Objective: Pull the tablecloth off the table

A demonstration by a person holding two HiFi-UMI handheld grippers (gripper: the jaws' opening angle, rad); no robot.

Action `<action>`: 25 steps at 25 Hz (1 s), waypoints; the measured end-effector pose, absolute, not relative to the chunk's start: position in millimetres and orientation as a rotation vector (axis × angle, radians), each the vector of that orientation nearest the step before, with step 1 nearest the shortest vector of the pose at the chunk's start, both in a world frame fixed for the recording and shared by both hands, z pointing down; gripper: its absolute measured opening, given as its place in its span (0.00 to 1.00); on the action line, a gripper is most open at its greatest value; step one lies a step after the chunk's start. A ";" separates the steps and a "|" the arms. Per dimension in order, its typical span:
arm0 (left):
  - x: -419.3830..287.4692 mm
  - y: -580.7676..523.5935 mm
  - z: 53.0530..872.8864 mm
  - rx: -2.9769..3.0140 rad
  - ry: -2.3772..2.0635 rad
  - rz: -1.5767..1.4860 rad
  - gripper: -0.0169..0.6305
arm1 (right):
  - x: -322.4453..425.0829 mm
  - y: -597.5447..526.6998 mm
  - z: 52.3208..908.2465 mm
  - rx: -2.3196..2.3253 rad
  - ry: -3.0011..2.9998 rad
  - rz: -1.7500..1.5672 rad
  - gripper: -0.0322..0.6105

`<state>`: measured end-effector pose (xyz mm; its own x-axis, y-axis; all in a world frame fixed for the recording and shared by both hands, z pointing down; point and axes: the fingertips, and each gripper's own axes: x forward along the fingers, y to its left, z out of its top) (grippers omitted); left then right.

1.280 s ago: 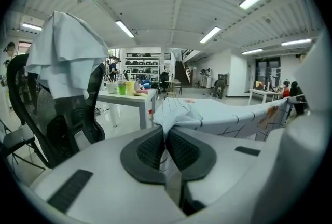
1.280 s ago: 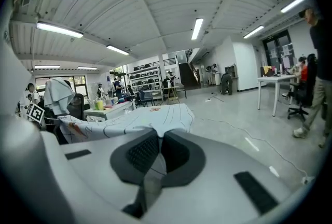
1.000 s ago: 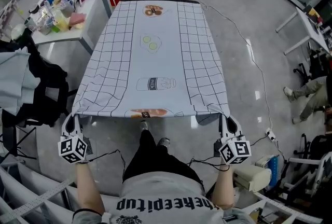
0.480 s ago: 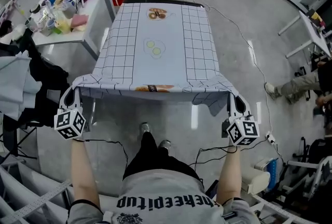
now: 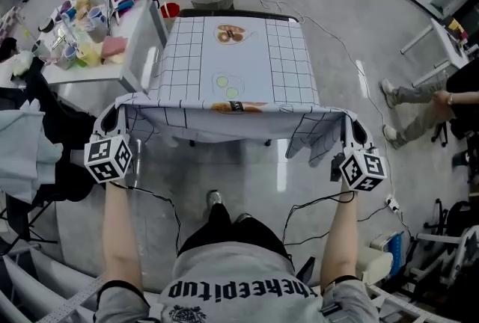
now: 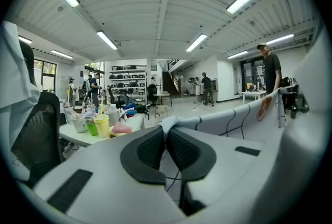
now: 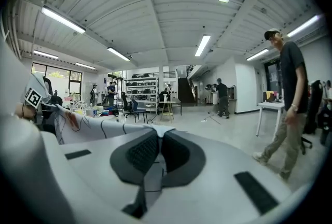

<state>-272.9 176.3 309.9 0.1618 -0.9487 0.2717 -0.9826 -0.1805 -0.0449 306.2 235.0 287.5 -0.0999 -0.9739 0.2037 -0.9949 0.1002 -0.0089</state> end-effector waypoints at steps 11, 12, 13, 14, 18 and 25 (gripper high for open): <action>-258.1 79.1 311.5 2.291 -1.907 0.377 0.05 | 320.3 142.6 292.6 2.062 -2.180 0.241 0.06; -256.7 71.3 311.5 2.288 -1.912 0.374 0.05 | 321.7 132.8 294.3 2.056 -2.182 0.244 0.06; -255.4 63.4 310.9 2.286 -1.919 0.368 0.05 | 323.1 122.5 295.9 2.047 -2.187 0.246 0.06; -253.8 55.1 309.7 2.283 -1.928 0.362 0.05 | 324.8 111.9 297.2 2.038 -2.193 0.250 0.06; -243.2 21.1 304.1 2.270 -1.960 0.348 0.05 | 336.0 68.1 301.1 2.007 -2.213 0.261 0.06; -229.3 -32.0 295.7 2.224 -2.023 0.356 0.05 | 351.4 -2.3 300.0 1.951 -2.258 0.267 0.06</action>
<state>-229.3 -32.0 295.7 0.0827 -0.9652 0.2482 -0.9919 -0.1037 -0.0727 351.4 -2.3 300.0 -0.1458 -0.9633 0.2254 -0.9893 0.1406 -0.0390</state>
